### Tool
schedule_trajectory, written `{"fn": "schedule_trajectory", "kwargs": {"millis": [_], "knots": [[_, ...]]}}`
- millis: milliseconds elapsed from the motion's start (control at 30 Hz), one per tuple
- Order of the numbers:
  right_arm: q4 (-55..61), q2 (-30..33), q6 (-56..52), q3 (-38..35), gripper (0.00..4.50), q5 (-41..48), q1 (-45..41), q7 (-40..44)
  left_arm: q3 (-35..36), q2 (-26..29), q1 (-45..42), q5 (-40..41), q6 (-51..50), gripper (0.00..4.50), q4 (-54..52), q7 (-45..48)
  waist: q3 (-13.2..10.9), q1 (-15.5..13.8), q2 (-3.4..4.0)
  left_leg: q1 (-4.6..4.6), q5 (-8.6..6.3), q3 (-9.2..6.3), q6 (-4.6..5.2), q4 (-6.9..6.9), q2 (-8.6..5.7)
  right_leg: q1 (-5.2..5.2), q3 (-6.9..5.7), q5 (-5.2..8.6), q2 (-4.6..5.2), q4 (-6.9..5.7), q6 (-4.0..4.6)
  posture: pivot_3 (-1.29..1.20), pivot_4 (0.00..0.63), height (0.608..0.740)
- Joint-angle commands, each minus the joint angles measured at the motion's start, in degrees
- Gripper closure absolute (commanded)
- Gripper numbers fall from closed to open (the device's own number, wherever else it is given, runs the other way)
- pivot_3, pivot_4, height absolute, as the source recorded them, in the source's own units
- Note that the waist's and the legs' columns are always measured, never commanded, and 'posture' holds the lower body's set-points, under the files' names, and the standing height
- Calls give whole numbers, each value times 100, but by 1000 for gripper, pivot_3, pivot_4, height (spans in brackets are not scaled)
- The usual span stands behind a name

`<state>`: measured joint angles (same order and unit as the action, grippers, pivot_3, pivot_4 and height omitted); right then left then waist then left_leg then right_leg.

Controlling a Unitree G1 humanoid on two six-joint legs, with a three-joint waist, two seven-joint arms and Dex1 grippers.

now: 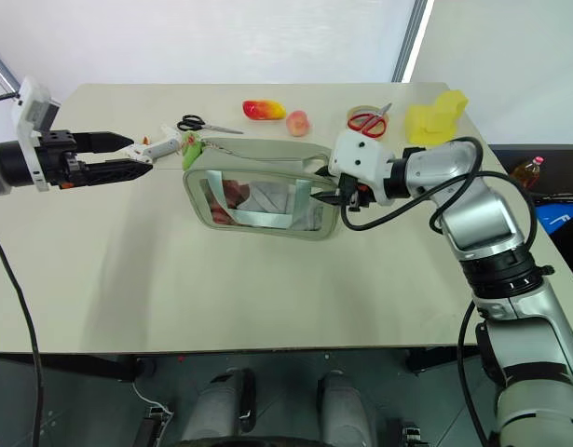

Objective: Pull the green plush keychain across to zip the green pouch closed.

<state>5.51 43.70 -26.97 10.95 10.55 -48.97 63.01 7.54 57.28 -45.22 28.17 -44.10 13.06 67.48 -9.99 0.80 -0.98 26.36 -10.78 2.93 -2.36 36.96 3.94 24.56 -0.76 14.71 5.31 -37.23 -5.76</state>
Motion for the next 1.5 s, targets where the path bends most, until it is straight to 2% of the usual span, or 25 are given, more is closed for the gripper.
{"fn": "schedule_trajectory", "kwargs": {"millis": [33, 133, 267, 467, 567, 633, 667, 800, 867, 967, 1067, 1267, 1500], "knots": [[436, -65, -299, -250, 2419, 247, -236, -74, 127, 87, -152, -11, 138, 0, 66, 36, 0, 0, 0, 0, 0, 0, 0, 0, 0, 0, 0, 0, 0, 0, 0, 0, 150, 740], [597, -333, -385, -67, 2419, 213, -156, -270, 79, 46, -246, -39, 198, 0, 157, 49, 0, 5, -1, 0, 0, 0, 0, 1, 0, -1, 0, 0, 0, 0, 1, 0, 150, 740], [181, -733, -82, 215, 2419, -196, -62, -671, 56, -54, -293, -56, 262, 0, 229, 21, 1, 3, -1, 0, 0, 1, 0, 3, 0, -1, 0, -1, 0, -1, 1, 0, 150, 740], [-181, -843, 334, 354, 2419, -444, -54, -687, 39, -166, -401, -128, 332, 0, 368, -27, 1, -6, -1, 3, 0, 1, 0, 4, -1, -3, 0, -1, 0, 2, -1, 0, 150, 740], [-233, -840, 428, 380, 3277, -486, -61, -659, -4, -224, -499, -197, 399, 0, 513, -6, 1, -4, -1, 2, 0, 0, 0, 3, -1, -3, 0, -3, -1, -1, -5, 0, 150, 740], [-284, -833, 542, 406, 4289, -574, -50, -661, -53, -305, -521, -256, 470, 0, 599, -4, 1, -3, -1, 1, 0, 0, 0, 4, -1, -3, 0, -3, -1, -1, -5, 0, 150, 740], [-308, -876, 540, 369, 4452, -582, -54, -721, -71, -343, -531, -281, 500, 0, 633, -5, 1, -3, -1, 1, 0, 0, 0, 5, -1, -4, 0, -3, -1, -1, -5, 0, 150, 740], [-277, -873, 525, 281, 4452, -568, -128, -720, -91, -406, -579, -323, 534, 0, 697, 6, 0, -3, -1, 1, 1, 0, 0, 5, -1, -4, 0, -3, -1, -1, -5, 0, 150, 740], [-48, -857, 206, 102, 4452, -277, -177, -625, -100, -381, -634, -341, 559, 0, 774, 37, 0, -3, -1, 2, 1, 0, 0, 4, -1, -4, 0, -4, -1, -1, -7, 0, 150, 740], [204, -858, -113, -134, 3737, 46, -222, -579, -101, -347, -696, -385, 611, 0, 892, 78, 0, -4, -1, 3, 1, 0, 0, 3, -1, -3, 0, -4, -1, -1, -9, 0, 150, 740], [321, -909, -369, -269, 2344, 224, -290, -659, -97, -343, -718, -407, 617, 0, 911, 113, 0, -3, -1, 2, 1, 0, 0, 3, -1, -3, 0, -4, -1, -1, -8, 0, 150, 740], [37, -884, -370, -52, 2344, -14, -148, -774, -158, -419, -783, -453, 663, 0, 966, 143, 0, -7, -1, 2, 1, 0, 0, 4, -1, -3, 0, -3, -1, 0, -5, 0, 150, 740], [-240, -742, 299, 359, 2344, -539, -31, -623, -207, -479, -850, -470, 653, 0, 952, 176, 0, -1, -1, 3, 1, 0, 0, 3, -1, -2, 0, -3, -1, 0, -7, 0, 150, 740]]}}
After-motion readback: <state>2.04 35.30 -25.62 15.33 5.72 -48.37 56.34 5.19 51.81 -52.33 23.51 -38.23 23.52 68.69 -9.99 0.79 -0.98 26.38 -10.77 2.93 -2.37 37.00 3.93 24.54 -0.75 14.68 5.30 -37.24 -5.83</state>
